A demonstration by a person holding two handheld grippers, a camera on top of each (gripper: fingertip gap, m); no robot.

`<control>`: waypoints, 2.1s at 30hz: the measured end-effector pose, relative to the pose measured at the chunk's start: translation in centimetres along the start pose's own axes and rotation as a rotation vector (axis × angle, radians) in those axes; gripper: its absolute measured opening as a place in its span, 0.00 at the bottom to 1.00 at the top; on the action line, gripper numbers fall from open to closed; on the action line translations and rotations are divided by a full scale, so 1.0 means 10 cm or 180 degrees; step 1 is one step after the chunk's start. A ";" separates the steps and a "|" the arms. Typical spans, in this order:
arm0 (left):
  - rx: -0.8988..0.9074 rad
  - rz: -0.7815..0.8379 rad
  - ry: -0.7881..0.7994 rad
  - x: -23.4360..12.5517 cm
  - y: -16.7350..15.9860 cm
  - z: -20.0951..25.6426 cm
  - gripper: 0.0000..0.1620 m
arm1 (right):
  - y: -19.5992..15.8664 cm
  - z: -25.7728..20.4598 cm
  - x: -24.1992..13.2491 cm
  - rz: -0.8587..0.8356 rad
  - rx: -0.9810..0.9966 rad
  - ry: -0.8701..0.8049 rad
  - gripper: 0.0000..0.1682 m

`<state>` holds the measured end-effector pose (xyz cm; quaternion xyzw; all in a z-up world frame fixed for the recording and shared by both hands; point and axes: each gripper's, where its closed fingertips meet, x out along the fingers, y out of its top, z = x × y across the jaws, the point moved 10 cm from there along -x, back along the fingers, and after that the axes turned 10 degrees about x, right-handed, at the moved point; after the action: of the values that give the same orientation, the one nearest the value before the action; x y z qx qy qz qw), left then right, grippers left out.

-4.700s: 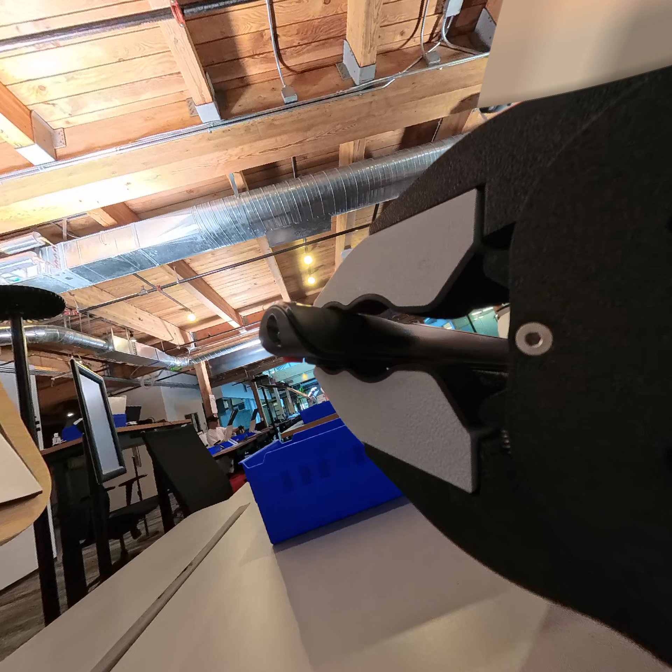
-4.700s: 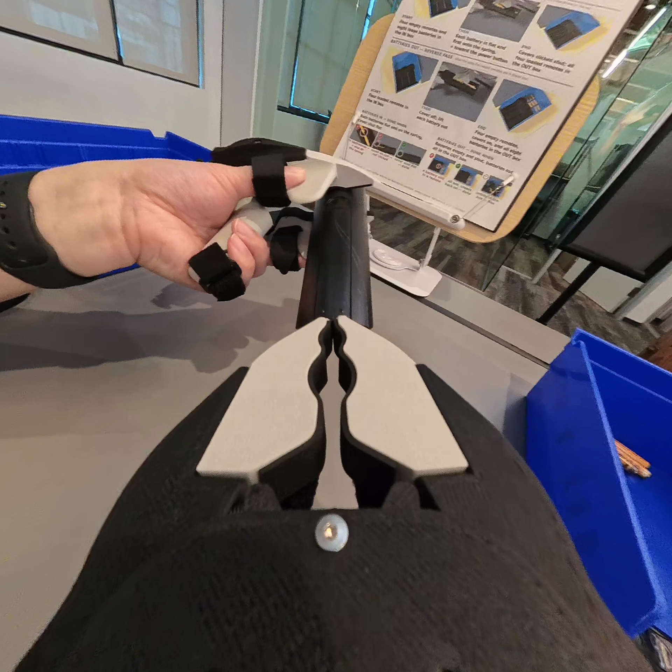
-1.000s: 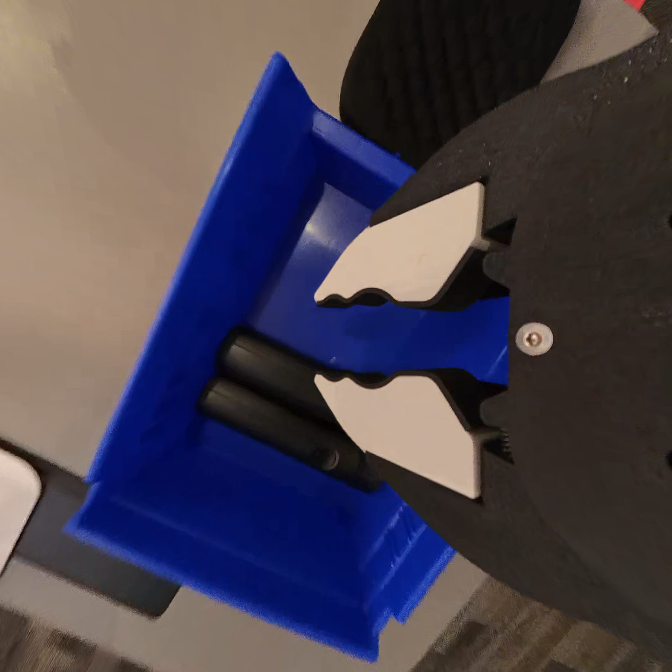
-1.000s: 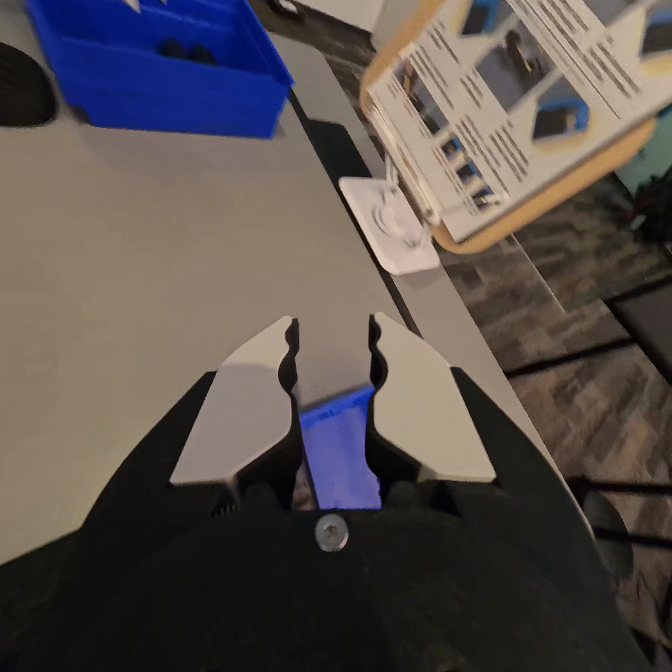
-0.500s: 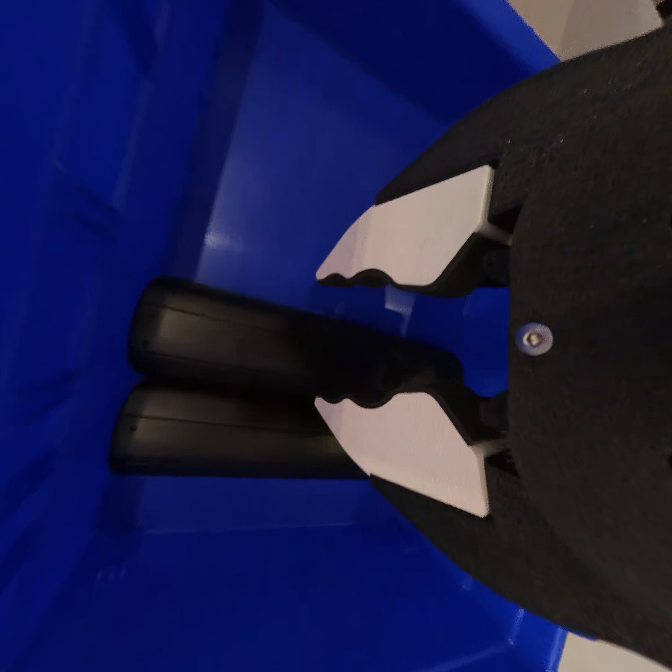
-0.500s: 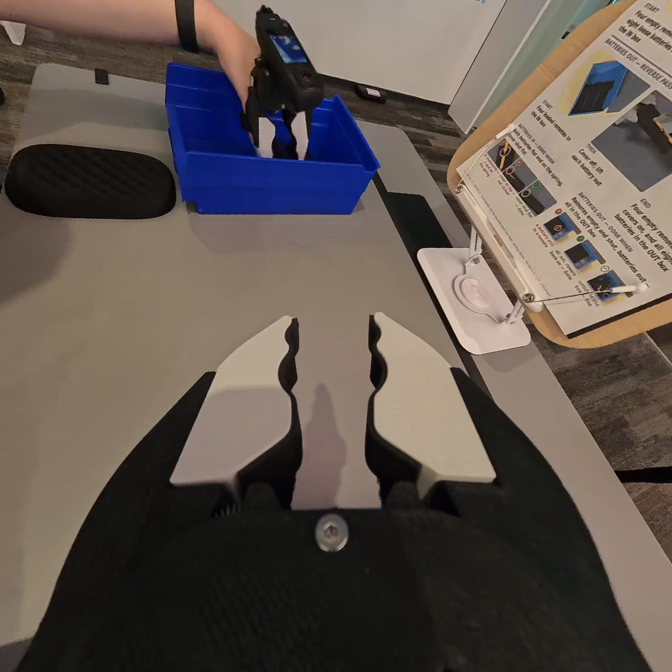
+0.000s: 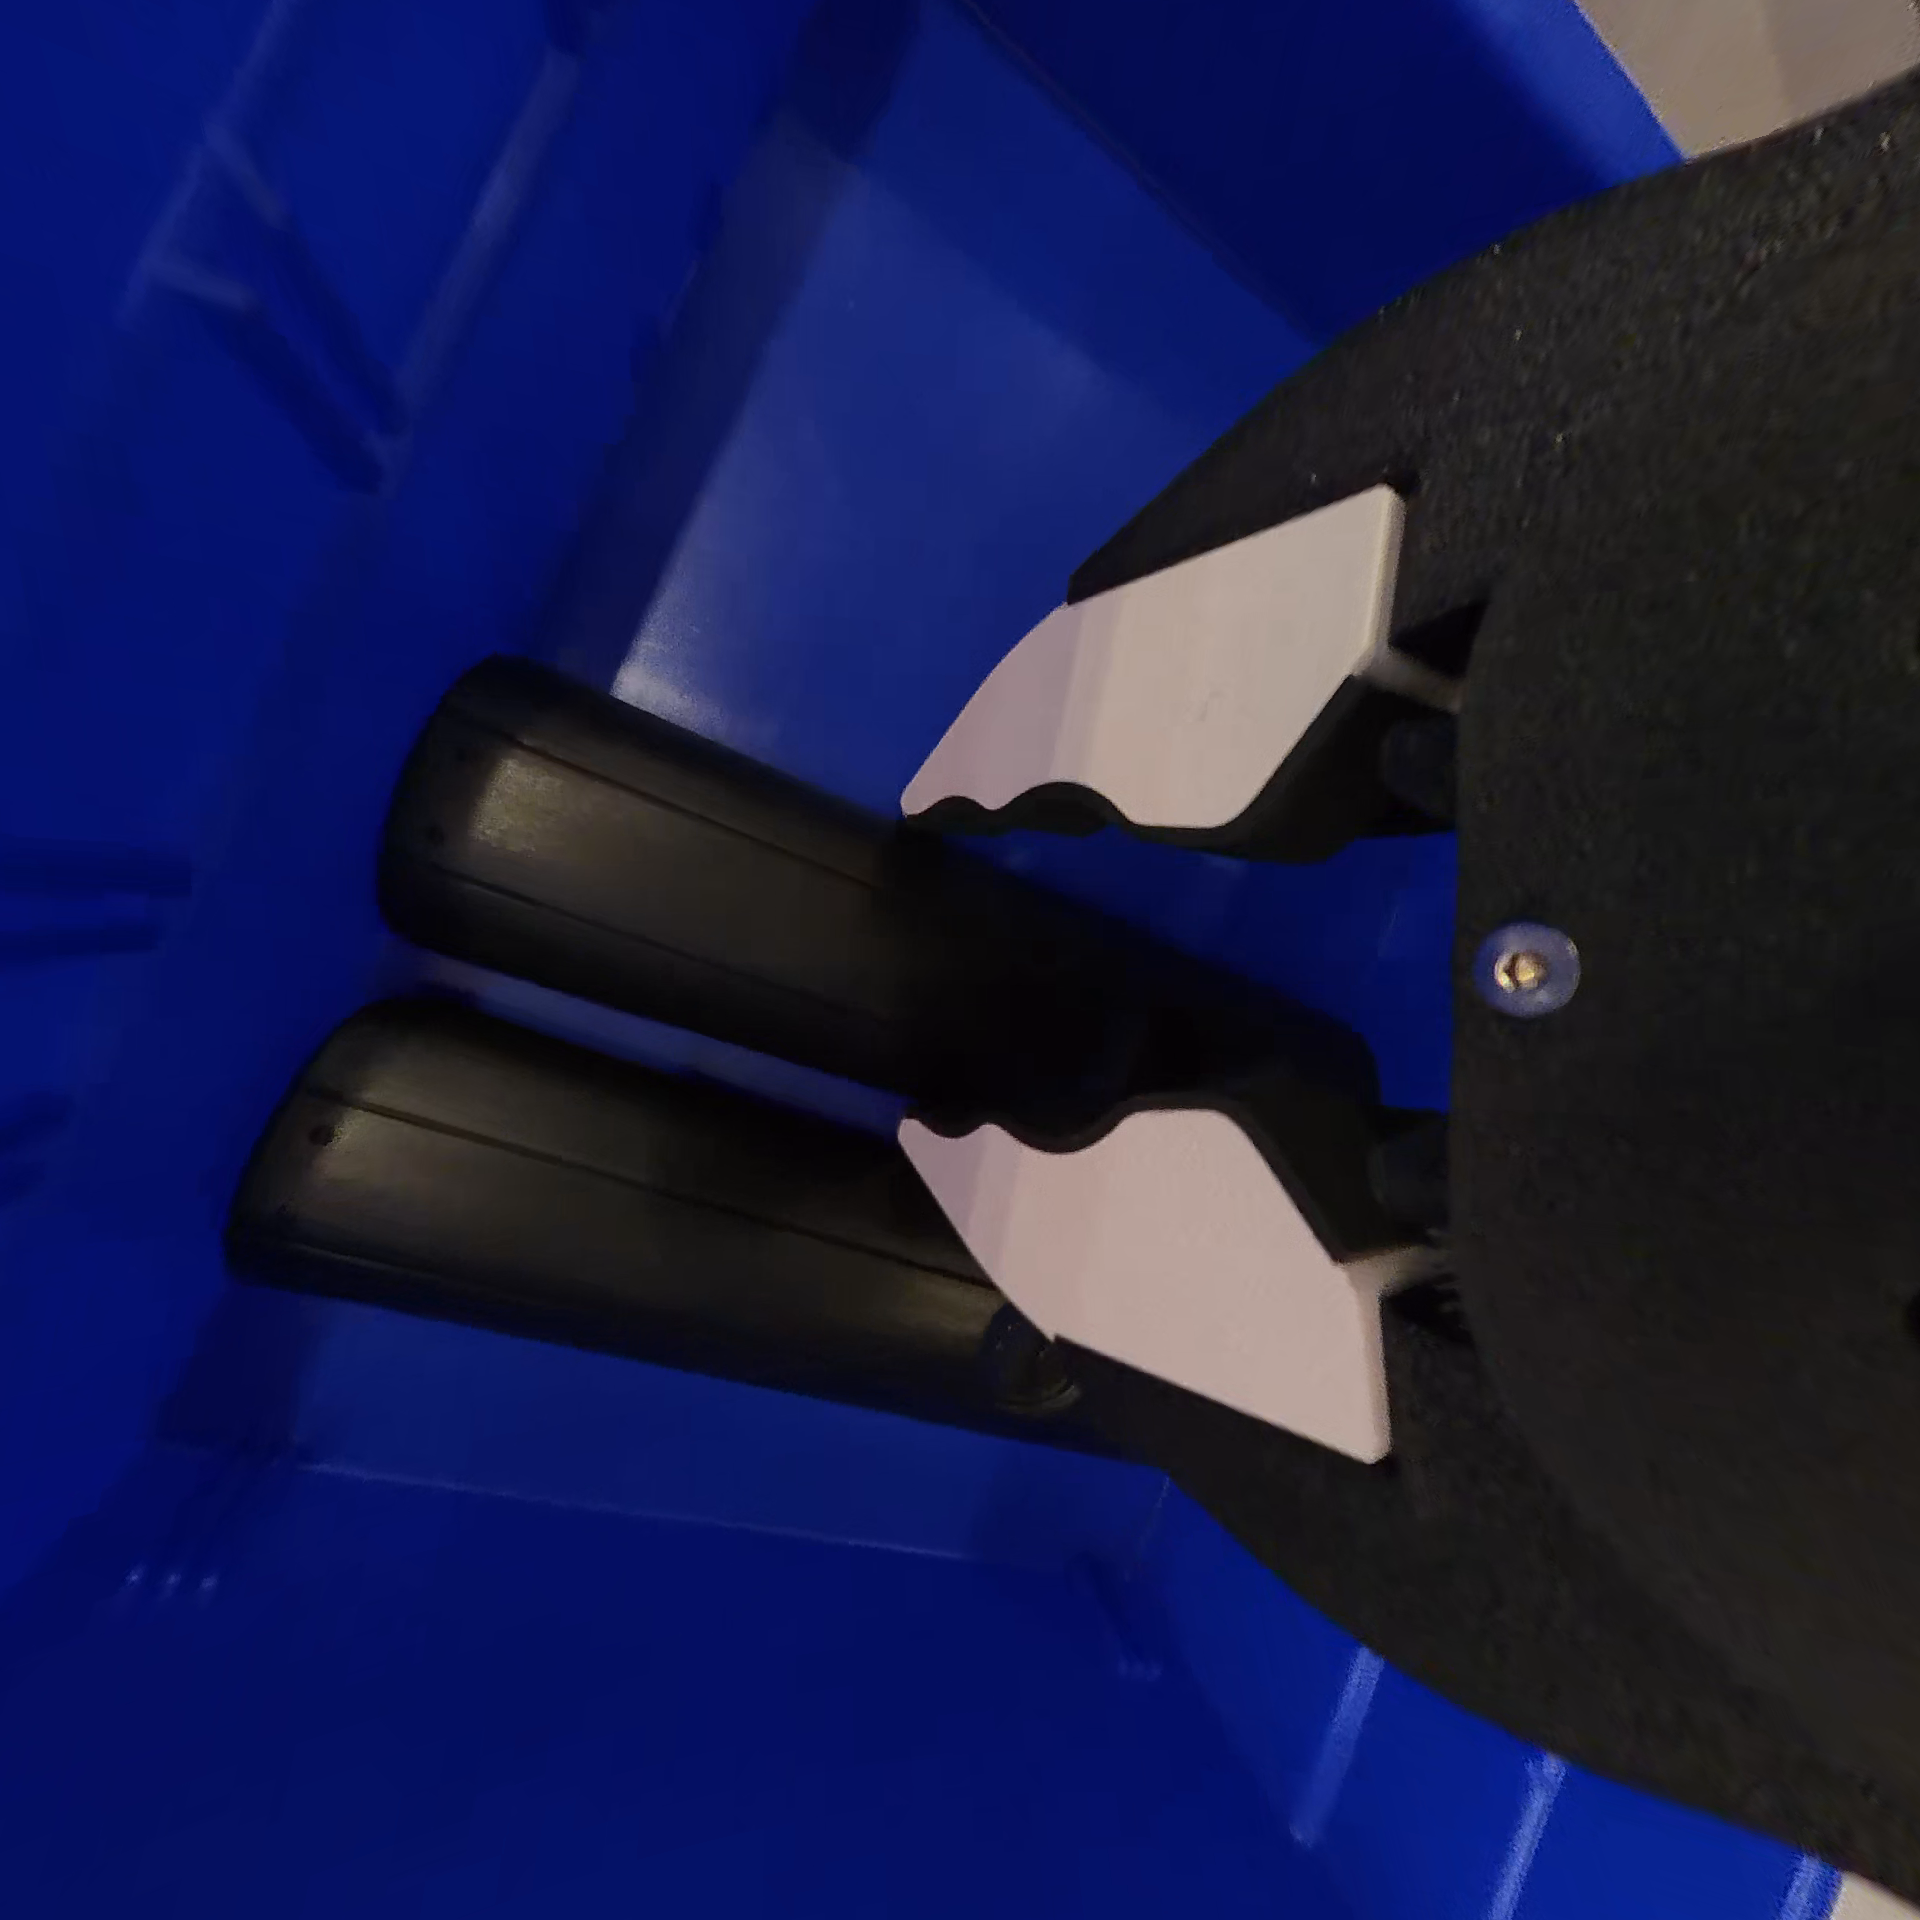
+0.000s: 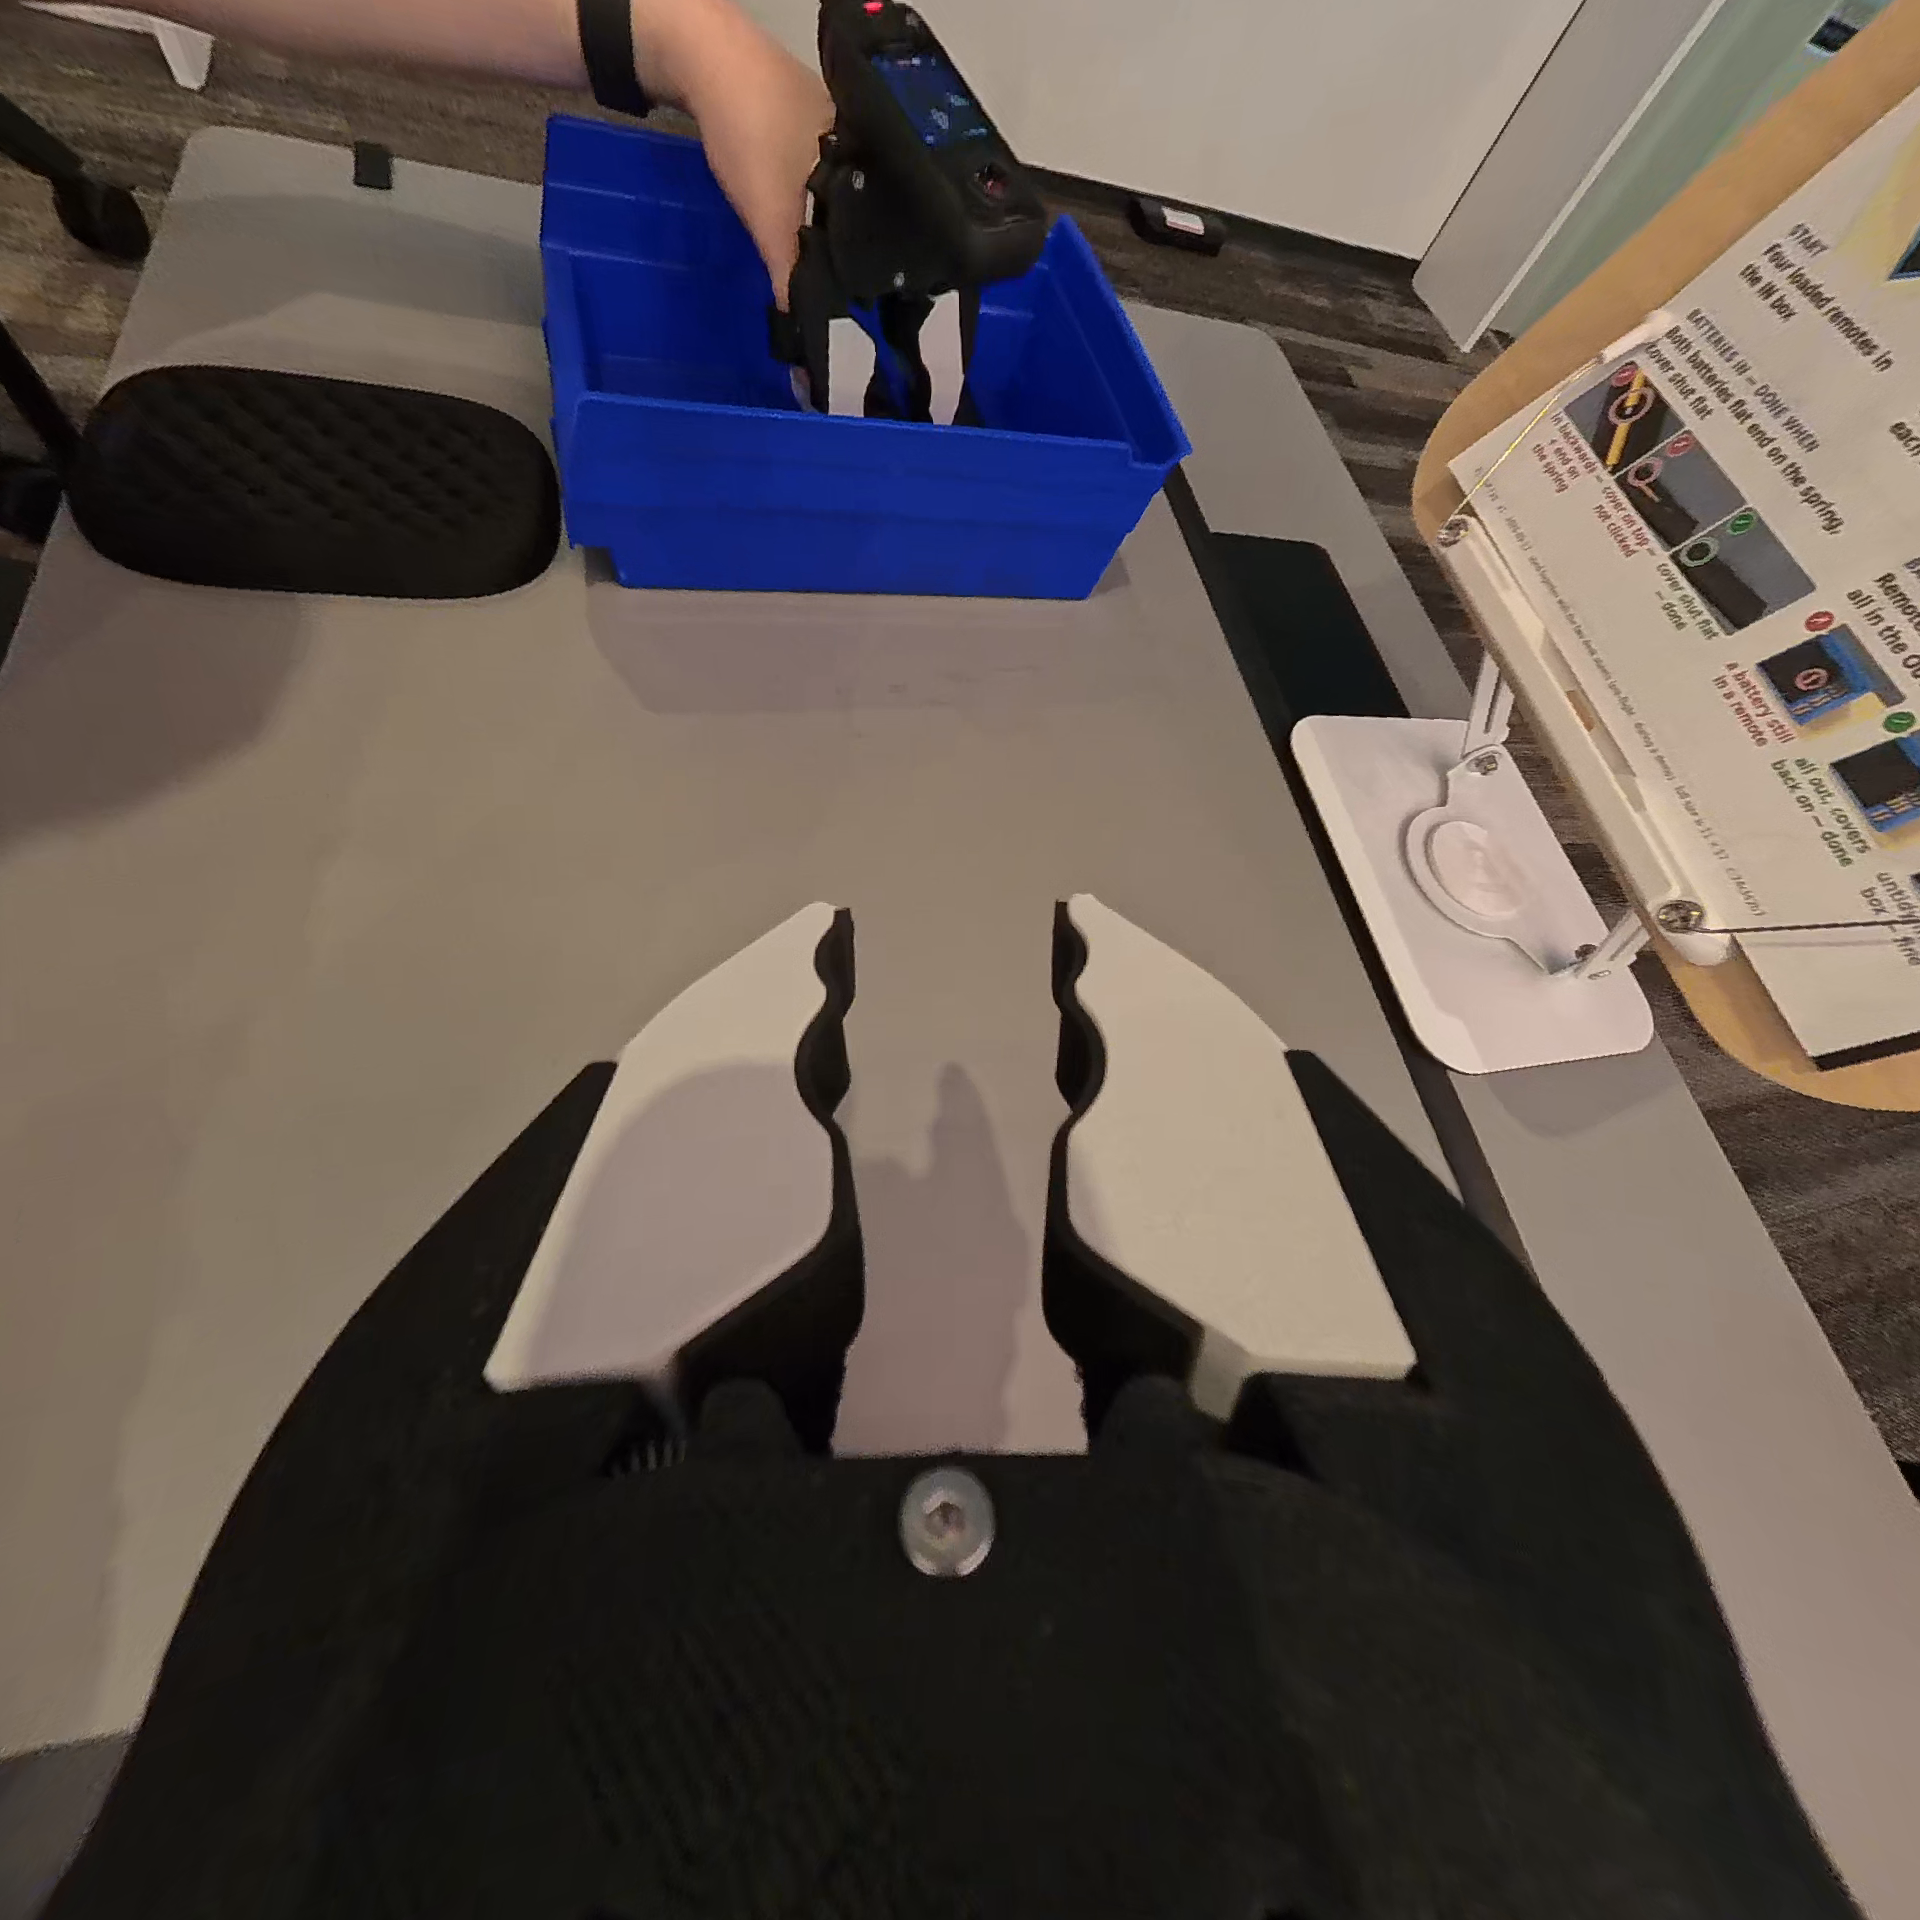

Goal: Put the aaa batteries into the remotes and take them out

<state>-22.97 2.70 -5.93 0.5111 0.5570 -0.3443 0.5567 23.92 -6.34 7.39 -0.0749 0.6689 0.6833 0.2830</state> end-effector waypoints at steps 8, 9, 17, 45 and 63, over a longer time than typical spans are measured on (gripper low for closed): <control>-0.0024 -0.0157 0.0171 -0.11 0.03 0.20 0.30 | -0.02 -0.06 0.05 0.0109 0.0052 0.0166 0.23; -0.0025 -0.0090 0.0269 -0.16 0.02 0.20 0.30 | -0.03 -0.07 0.07 0.0110 0.0052 0.0185 0.23; -0.0211 0.0359 0.0855 -0.95 0.02 0.23 0.30 | 0.04 -0.05 0.46 0.0367 0.0601 0.0122 0.23; 0.0914 0.0721 0.1622 -1.13 2.30 0.90 0.28 | 0.15 0.26 1.15 0.1282 0.2839 0.0373 0.15; -0.0915 0.3610 0.0258 -1.36 1.77 0.64 0.40 | -0.36 0.76 0.34 0.2514 0.3296 0.1226 0.14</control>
<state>-6.27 -1.70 9.64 0.6614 0.2584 0.1062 0.6960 25.02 1.71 3.32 0.1998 0.9255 0.3014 -0.1127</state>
